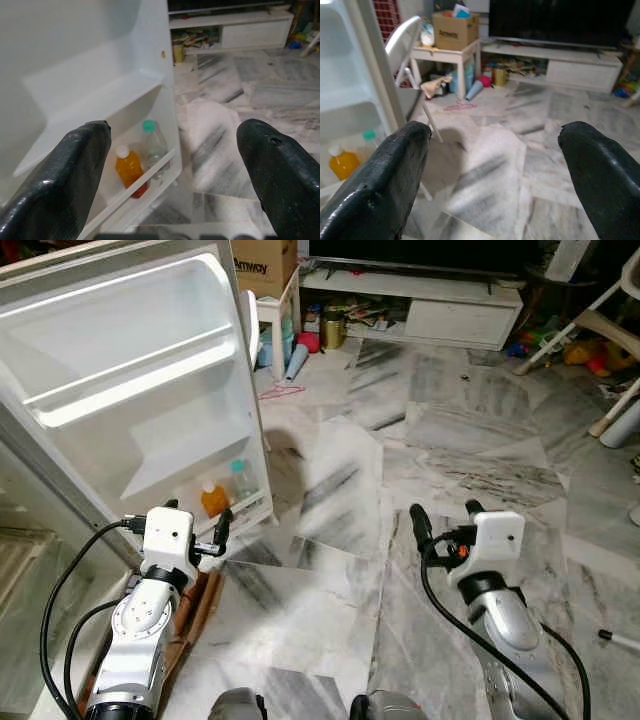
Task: Restocking fridge
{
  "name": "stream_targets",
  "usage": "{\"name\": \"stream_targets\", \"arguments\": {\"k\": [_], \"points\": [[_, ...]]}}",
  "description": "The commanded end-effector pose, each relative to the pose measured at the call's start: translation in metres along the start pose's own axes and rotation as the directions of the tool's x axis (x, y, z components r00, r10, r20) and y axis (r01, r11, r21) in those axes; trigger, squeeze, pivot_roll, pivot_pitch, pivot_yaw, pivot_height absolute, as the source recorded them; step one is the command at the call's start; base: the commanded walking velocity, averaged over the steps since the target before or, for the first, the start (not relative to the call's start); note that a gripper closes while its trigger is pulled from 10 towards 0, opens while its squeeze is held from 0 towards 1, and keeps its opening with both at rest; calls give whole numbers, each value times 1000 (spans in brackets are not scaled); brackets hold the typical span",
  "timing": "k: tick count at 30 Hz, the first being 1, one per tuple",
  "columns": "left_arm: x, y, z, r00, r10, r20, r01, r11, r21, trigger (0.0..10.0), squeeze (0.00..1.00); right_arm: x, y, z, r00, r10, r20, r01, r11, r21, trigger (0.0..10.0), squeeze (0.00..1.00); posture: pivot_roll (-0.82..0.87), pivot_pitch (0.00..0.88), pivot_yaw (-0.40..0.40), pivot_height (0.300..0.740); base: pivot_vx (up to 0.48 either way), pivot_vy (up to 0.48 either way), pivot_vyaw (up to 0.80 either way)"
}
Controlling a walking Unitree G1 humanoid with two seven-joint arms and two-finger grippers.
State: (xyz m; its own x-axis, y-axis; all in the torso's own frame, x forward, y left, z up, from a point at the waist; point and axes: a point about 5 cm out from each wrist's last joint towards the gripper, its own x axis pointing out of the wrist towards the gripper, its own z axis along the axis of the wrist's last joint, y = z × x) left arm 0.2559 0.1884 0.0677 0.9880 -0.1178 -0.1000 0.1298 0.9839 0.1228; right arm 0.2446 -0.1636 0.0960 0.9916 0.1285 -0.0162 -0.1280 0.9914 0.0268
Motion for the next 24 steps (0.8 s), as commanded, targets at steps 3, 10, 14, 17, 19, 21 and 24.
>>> {"name": "stream_targets", "arguments": {"k": [3, 10, 14, 17, 19, 21, 24], "points": [[3, -2, 4, 1000, -11, 4, 11, 1000, -7, 10000, 0, 9, -1, -3, 1000, -11, -12, 12, 1000, 5, 10000, 0, 17, 65, -15, 740, 0, -480, 0], [6, -3, 5, 1000, -24, 1, 24, 1000, -5, 10000, 0, 12, 1, -3, 1000, -12, -3, 12, 1000, 9, 10000, 0, 5, 73, -7, 740, 0, -480, 0], [7, -3, 5, 1000, -27, 1, 27, 1000, -7, 10000, 0, 12, -2, -2, 1000, -22, 8, 22, 1000, 4, 10000, 0, -5, 80, -10, 740, 0, -480, 0], [9, -5, 6, 1000, -29, 4, 29, 1000, -6, 10000, 0, 13, -2, -1, 1000, -18, 5, 18, 1000, -7, 10000, 0, -3, 85, -15, 740, 0, -480, -394], [12, -6, 9, 999, -29, 14, 29, 1000, -3, 10000, 0, 16, -2, 0, 1000, -10, 8, 10, 1000, -14, 10000, 0, -3, 94, -20, 740, 0, -480, -800], [13, -6, 12, 999, -28, 21, 28, 1000, 0, 10000, 0, 19, -1, 5, 1000, -5, 22, 5, 1000, -23, 10000, 0, -3, 109, -23, 740, 0, -480, -800], [11, -4, 13, 999, -27, 22, 26, 1000, 8, 10000, 0, 21, 1, 9, 999, 4, 36, -3, 999, -31, 10000, 0, 0, 118, -22, 740, 0, -480, -800]]}}
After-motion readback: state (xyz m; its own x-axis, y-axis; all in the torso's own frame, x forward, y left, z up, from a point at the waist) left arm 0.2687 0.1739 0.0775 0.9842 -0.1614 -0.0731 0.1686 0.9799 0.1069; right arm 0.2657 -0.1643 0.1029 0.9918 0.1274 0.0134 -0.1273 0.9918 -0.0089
